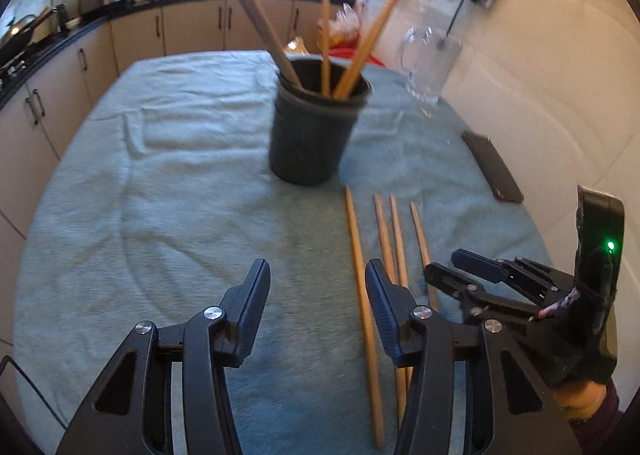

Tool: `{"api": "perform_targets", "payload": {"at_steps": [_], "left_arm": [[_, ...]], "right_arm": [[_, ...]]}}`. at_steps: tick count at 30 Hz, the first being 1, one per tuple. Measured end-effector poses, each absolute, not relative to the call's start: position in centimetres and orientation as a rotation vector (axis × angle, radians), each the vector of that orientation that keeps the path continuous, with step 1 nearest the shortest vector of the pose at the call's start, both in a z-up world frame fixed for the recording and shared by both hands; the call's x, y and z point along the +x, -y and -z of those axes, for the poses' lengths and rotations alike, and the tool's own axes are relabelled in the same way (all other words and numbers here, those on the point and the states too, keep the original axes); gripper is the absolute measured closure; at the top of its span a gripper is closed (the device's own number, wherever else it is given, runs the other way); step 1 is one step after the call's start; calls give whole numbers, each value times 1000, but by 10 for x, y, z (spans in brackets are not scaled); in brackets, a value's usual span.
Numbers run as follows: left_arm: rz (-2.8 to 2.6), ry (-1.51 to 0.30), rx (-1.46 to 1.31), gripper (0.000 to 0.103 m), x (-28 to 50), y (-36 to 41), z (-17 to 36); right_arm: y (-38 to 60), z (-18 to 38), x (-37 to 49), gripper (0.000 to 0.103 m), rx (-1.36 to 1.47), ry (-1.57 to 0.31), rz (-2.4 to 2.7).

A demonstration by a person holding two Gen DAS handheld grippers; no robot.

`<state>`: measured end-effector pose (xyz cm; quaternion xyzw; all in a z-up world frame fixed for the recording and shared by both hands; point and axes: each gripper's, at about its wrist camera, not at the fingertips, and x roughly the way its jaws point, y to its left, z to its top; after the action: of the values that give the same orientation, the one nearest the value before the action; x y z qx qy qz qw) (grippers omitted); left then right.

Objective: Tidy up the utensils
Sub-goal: 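Move both open grippers back down to the remaining chopsticks, then close the left gripper on a chopstick while the right gripper grasps another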

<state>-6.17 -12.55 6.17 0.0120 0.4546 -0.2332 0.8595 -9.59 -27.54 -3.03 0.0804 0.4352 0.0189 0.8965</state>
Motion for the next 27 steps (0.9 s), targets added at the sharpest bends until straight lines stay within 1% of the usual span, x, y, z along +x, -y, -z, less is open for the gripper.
{"api": "perform_targets", "payload": {"at_steps": [1, 3, 5, 7, 8, 10, 12, 13, 14, 21, 25, 27], "left_arm": [[498, -965, 30, 55, -59, 132, -60], [514, -984, 47, 57, -54, 143, -54], [532, -1000, 73, 66, -49, 157, -48], [535, -1023, 102, 72, -43, 170, -38], [529, -1034, 113, 75, -39, 175, -33], [524, -1048, 123, 77, -34, 182, -27], [517, -1058, 131, 81, -29, 186, -22], [515, -1062, 134, 90, -28, 187, -19], [512, -1072, 130, 96, -26, 188, -16], [470, -1116, 48, 96, -34, 164, -16], [477, -1143, 41, 96, -45, 145, -18], [489, -1162, 31, 96, -45, 140, -21]], "right_arm": [[275, 33, -94, 62, 163, -906, -39], [273, 38, -93, 69, 156, -921, -43], [274, 37, -91, 75, 148, -921, -37], [276, 38, -90, 77, 142, -921, -37], [277, 38, -91, 81, 144, -922, -40], [280, 38, -92, 85, 144, -922, -43], [282, 39, -91, 89, 152, -922, -46], [283, 39, -92, 89, 154, -923, -46], [283, 38, -93, 89, 157, -924, -49], [287, 37, -98, 91, 132, -946, -61], [302, 37, -115, 91, 111, -976, -60], [311, 36, -118, 85, 130, -984, -52]]}}
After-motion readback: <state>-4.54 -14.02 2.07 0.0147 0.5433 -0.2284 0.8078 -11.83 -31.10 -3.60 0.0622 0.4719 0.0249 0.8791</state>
